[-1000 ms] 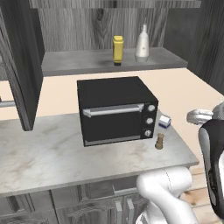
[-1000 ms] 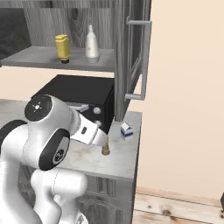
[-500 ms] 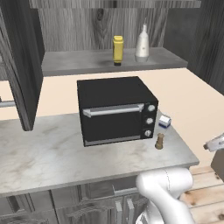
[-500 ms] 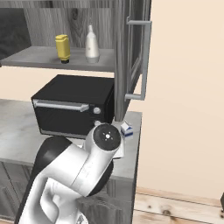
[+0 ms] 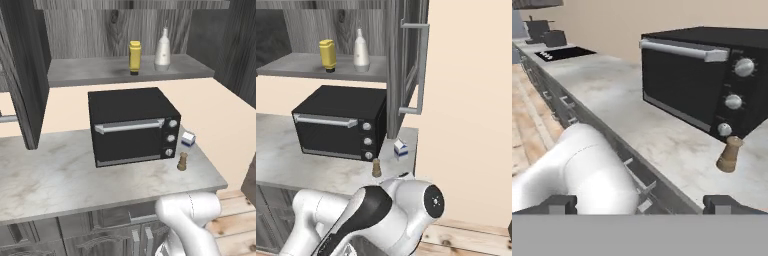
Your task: There are various items on the counter. Only move the condiments/shakers into the cabinet.
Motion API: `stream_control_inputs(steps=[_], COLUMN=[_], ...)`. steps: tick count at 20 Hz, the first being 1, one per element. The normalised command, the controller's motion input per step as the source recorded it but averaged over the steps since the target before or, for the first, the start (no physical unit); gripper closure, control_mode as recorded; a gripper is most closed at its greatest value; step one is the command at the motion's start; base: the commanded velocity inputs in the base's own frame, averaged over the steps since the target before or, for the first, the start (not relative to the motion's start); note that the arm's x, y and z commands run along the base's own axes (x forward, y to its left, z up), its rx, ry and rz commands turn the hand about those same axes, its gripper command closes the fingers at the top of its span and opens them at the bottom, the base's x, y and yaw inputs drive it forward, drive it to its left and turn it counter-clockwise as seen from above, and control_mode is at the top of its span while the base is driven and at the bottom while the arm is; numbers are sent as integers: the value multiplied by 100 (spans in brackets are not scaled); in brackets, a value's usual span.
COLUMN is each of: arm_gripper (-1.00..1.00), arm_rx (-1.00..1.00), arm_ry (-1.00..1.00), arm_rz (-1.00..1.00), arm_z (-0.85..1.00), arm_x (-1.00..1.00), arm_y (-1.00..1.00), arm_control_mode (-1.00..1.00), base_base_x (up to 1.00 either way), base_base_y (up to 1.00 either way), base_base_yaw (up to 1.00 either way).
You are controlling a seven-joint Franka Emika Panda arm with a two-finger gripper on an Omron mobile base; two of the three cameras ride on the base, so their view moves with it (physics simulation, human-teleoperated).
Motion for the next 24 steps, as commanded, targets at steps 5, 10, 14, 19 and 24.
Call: stream_control_inputs(steps=[5,10,14,19,24], arm_gripper=[-100,-100,-100,-100,-100], arm_rx=[20,14,9,2,0], arm_ry=[-32,-19,-11,-4,0], arm_rz=[42,28,22,11,1], arm_z=[-12,-10,-16,-22,-30], arm_x=[19,65,78,61,51], arm_y=[-19,-1,0,0,0], arm_control_mode=[-100,-100,-100,-100,-100], base_base_x=[0,0,0,0,0], base_base_y=[0,0,0,0,0], base_base_yaw=[0,0,0,0,0])
